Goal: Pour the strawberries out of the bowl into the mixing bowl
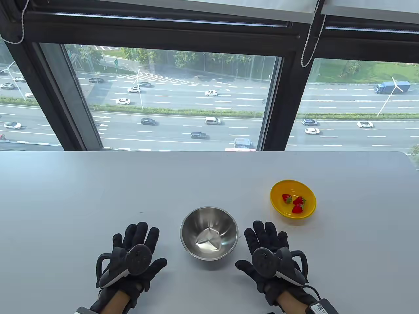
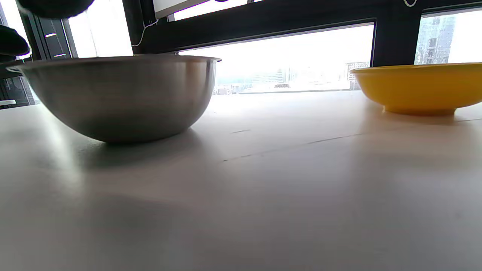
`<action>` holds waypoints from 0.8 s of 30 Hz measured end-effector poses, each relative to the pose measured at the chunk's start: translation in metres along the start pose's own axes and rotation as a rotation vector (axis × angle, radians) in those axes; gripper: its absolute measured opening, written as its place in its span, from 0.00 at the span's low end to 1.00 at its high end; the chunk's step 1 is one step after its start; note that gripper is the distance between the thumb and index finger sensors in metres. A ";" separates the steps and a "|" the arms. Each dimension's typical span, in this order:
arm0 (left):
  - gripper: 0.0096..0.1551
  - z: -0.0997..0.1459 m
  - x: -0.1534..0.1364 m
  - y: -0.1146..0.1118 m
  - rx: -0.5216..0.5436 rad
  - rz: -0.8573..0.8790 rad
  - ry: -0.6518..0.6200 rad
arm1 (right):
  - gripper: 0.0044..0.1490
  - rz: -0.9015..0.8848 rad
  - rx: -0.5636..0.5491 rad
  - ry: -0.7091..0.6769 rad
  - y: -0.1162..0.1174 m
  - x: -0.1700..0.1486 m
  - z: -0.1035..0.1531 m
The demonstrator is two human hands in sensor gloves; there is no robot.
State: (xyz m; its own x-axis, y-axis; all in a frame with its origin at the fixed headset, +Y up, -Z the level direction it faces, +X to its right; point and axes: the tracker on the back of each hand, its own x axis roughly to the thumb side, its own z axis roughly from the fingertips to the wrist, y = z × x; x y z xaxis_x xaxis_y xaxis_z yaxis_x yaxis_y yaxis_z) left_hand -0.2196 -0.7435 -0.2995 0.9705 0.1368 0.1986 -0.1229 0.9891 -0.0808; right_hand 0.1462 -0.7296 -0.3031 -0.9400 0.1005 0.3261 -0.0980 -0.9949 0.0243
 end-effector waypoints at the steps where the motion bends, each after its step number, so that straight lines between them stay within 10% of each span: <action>1: 0.55 0.000 0.000 0.000 0.000 0.000 0.000 | 0.59 -0.001 -0.001 -0.002 0.000 0.000 0.000; 24: 0.55 0.000 0.002 -0.002 -0.011 -0.010 -0.005 | 0.58 -0.050 -0.016 -0.004 -0.005 -0.006 0.000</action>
State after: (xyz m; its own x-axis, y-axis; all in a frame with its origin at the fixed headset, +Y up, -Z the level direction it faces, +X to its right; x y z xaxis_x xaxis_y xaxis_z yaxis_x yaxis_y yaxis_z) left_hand -0.2170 -0.7448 -0.2992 0.9706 0.1273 0.2042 -0.1109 0.9898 -0.0895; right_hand 0.1520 -0.7256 -0.3052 -0.9324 0.1497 0.3291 -0.1496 -0.9884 0.0256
